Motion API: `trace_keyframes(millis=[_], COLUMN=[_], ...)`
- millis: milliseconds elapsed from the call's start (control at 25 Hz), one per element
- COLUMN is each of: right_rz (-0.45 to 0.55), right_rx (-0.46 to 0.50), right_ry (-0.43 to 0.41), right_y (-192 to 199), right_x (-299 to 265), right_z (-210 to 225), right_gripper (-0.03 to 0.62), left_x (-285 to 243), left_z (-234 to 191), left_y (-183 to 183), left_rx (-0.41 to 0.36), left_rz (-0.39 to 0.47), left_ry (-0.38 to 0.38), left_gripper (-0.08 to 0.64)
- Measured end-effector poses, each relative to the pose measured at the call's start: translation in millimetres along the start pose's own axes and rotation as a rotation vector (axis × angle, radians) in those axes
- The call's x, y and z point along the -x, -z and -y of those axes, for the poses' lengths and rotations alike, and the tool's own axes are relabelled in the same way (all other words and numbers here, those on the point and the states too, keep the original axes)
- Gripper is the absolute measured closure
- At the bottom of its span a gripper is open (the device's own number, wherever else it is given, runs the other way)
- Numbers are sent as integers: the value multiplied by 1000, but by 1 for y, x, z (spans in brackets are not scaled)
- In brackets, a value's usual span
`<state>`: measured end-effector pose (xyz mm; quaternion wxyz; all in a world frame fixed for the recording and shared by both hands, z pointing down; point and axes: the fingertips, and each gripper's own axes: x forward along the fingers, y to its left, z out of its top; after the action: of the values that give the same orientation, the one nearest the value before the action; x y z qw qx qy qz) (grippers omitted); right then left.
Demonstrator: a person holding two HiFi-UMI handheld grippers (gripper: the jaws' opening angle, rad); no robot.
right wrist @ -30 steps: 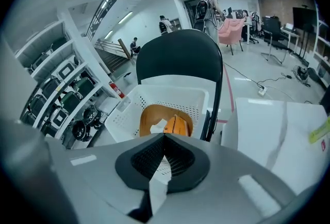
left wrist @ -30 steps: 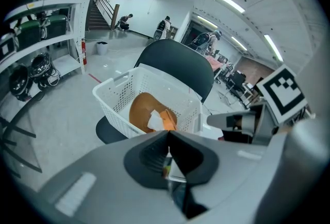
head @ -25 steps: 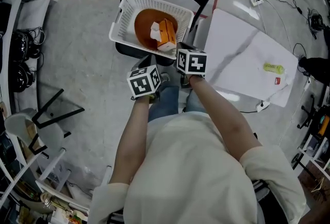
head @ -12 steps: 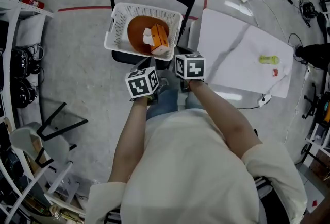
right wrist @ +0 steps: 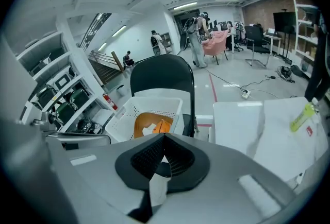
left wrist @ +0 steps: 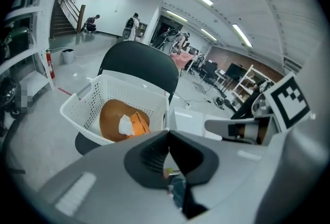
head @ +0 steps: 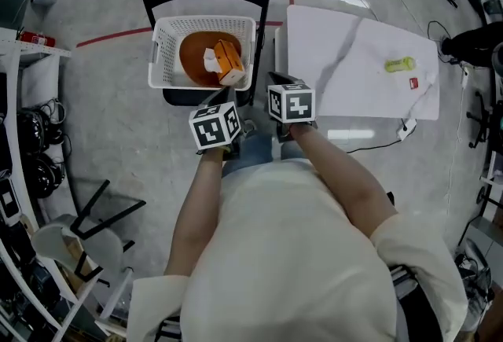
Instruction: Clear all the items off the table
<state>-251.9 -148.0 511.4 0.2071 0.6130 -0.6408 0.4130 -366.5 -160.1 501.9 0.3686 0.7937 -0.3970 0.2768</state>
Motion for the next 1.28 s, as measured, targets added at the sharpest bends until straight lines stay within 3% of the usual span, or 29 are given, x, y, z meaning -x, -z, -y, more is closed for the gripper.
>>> trace_keyframes(millis=[760, 1280], right_rz=[142, 147], right_rx=[-153, -162], right_ry=[142, 152], right_y=[6, 21], right_x=[80, 131], right_z=[89, 184], right_gripper=[594, 594], left_x=[-27, -58], left_z=[115, 216], left_y=[4, 21], left_rx=[-259, -275], left_rz=[-75, -71], left_ry=[174, 178], left_gripper=[552, 552])
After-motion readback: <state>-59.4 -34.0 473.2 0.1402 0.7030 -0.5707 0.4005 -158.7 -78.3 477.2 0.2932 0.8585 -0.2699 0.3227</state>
